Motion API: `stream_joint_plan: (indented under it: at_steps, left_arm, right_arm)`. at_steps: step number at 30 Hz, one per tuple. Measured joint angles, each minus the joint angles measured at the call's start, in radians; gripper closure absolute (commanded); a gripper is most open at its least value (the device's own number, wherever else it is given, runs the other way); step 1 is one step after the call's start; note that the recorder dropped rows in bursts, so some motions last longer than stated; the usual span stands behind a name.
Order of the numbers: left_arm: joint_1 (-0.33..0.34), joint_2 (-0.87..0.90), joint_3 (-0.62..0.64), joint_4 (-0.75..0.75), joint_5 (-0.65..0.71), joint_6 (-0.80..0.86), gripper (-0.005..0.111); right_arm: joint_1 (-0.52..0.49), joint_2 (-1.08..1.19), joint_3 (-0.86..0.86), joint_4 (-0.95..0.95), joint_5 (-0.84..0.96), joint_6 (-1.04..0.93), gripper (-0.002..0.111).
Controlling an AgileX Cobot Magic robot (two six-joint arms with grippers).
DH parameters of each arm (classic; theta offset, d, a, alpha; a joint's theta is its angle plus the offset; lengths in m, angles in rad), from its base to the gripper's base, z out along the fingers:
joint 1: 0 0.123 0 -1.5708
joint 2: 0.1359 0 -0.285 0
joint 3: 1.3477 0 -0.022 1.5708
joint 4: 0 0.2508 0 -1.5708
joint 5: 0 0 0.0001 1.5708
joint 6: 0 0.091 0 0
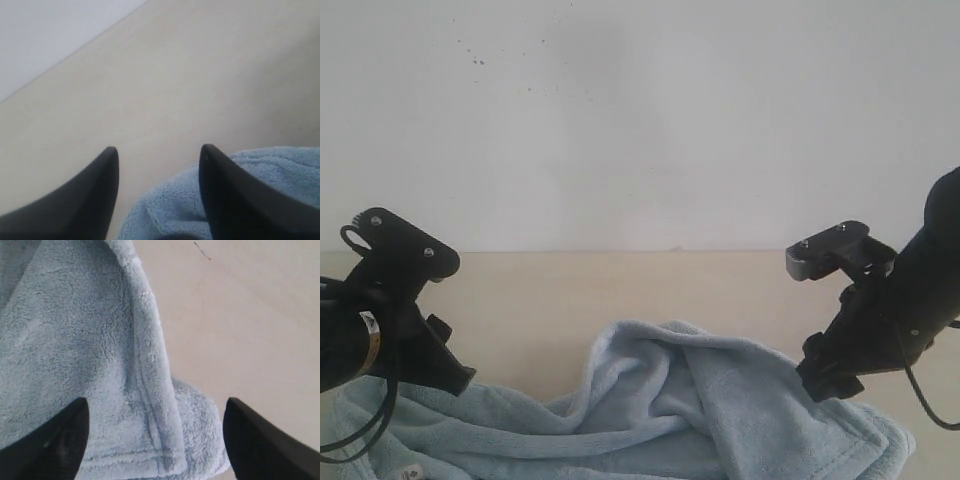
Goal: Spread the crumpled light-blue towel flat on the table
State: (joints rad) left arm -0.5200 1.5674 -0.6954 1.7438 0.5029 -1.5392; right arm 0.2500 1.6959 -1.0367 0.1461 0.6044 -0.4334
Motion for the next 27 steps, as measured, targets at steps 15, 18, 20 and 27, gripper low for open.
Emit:
stream_joint_plan:
  at_steps: [15,18,20,27]
  left_arm:
    - [0.000,0.000,-0.002,0.000,-0.012,-0.002,0.059]
    - [0.000,0.000,-0.002,0.000,-0.012,-0.002,0.059]
    - [0.000,0.000,-0.002,0.000,-0.011,-0.002,0.059]
    - [0.000,0.000,-0.002,0.000,0.008,-0.003,0.059]
  right_arm:
    - [0.000,0.107,0.002,0.055,-0.011,0.001,0.108]
    - [0.000,0.107,0.002,0.054,-0.008,0.001,0.108]
    - [0.000,0.107,0.002,0.054,-0.006,0.001,0.108]
    - [0.000,0.084,0.002,0.052,-0.013,0.001,0.079]
